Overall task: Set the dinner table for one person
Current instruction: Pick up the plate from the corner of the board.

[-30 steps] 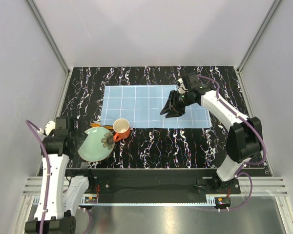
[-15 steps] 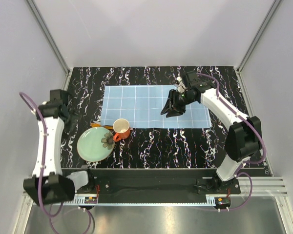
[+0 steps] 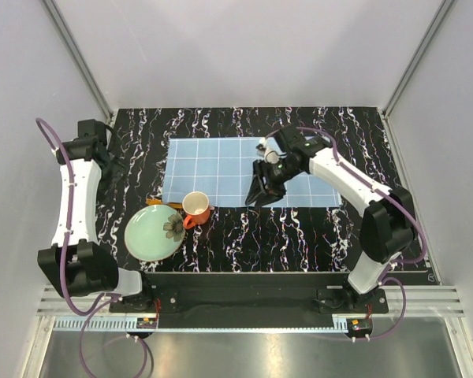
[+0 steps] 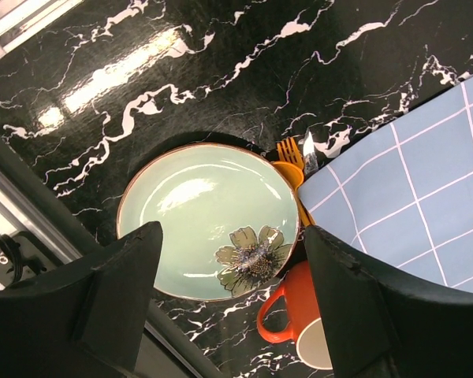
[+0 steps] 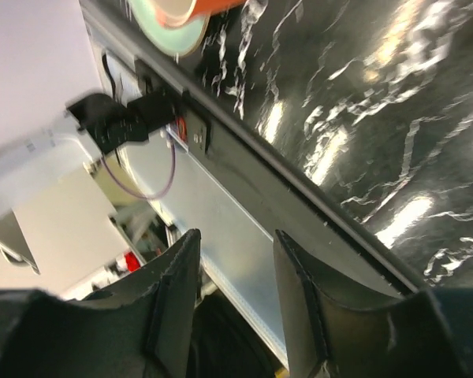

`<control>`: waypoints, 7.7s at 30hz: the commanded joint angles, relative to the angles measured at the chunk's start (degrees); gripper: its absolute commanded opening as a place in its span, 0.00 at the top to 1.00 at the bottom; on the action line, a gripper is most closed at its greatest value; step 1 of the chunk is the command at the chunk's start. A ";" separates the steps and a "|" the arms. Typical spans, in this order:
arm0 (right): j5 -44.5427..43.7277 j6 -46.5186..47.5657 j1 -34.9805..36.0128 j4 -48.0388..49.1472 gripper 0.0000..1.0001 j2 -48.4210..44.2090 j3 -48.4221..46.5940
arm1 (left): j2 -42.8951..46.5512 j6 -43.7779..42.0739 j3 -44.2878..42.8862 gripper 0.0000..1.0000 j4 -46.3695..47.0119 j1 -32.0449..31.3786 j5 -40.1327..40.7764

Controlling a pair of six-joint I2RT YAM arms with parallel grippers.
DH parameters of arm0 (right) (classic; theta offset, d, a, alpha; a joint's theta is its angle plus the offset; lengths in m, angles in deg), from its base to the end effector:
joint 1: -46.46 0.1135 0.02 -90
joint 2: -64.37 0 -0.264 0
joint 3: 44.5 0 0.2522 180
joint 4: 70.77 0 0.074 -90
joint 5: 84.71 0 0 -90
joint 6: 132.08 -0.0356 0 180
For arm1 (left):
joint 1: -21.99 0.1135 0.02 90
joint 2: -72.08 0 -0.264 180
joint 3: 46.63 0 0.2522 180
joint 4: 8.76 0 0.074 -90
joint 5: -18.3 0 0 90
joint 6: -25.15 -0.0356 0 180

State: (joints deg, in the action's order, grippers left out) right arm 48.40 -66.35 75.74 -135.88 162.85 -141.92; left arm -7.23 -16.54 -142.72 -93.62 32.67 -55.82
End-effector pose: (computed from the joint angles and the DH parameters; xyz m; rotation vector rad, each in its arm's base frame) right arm 0.2947 0.1931 0.2785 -0.3608 2.8287 1.2723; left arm 0.2467 0.0564 0.3453 -1.3858 2.3025 0.1869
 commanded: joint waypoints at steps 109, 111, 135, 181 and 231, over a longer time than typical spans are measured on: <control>-26.15 4.85 8.96 -11.31 0.44 0.67 -20.58 | 1.26 -6.04 42.95 0.25 22.66 11.03 -20.19; -26.94 4.76 8.87 -11.31 0.44 0.75 -20.41 | 1.00 -6.13 42.86 0.33 22.92 11.21 -20.19; -28.79 4.85 8.25 -11.58 0.44 3.83 -21.02 | -0.58 -7.18 33.47 1.00 15.91 11.21 -14.21; -25.10 3.44 6.85 -7.45 0.45 6.55 -16.45 | 6.62 -6.92 12.72 1.00 10.27 7.00 -9.11; -23.16 4.94 5.61 -4.81 0.45 7.61 -11.27 | -9.20 -4.37 -31.05 1.00 -9.33 -12.43 2.05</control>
State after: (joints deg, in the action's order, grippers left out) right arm 24.40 -62.35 81.90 -142.22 170.32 -153.11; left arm -16.82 -21.46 -167.85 -102.42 20.58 -55.34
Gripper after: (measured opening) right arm 0.553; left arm 0.056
